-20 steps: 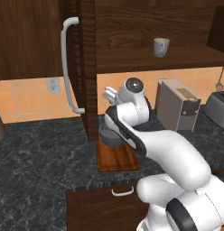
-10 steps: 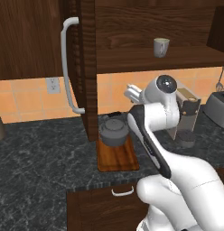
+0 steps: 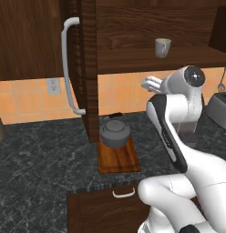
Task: Pick the kettle from the counter and place it on the tray. Then pick the mug from the cabinet and place it on the tray. Then close the cabinet doors.
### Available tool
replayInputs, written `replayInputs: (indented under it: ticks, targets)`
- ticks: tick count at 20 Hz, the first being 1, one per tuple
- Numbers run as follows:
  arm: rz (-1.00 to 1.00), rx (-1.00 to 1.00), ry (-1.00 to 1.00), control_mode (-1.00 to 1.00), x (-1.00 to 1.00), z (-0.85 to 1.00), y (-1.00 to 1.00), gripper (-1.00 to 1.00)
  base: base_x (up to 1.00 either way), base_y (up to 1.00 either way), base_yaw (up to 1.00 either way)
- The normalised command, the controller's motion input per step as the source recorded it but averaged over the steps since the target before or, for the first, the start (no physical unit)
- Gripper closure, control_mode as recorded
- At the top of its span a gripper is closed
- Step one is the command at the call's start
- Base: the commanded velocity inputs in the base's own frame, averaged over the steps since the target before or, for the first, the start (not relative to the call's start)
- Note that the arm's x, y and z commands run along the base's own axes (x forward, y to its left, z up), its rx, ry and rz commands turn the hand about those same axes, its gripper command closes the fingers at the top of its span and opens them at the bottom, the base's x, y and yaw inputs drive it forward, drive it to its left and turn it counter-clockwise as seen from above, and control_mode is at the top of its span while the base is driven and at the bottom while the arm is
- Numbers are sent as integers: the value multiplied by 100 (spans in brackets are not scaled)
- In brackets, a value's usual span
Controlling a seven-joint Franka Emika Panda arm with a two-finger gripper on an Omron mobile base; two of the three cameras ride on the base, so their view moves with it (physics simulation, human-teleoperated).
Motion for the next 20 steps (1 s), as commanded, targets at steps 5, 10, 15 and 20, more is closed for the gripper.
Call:
replayInputs:
  ticks: [5, 10, 15, 20]
  targets:
    - [0, -24, -1, -100, -1, 95, -75, -100, 0, 0, 0]
    - [0, -8, 2, -100, -2, 7, -26, -100, 0, 0, 0]
    - [3, -2, -8, -100, 9, 8, -1, -100, 0, 0, 0]
    - [1, 0, 0, -100, 40, 29, -12, -100, 0, 0, 0]
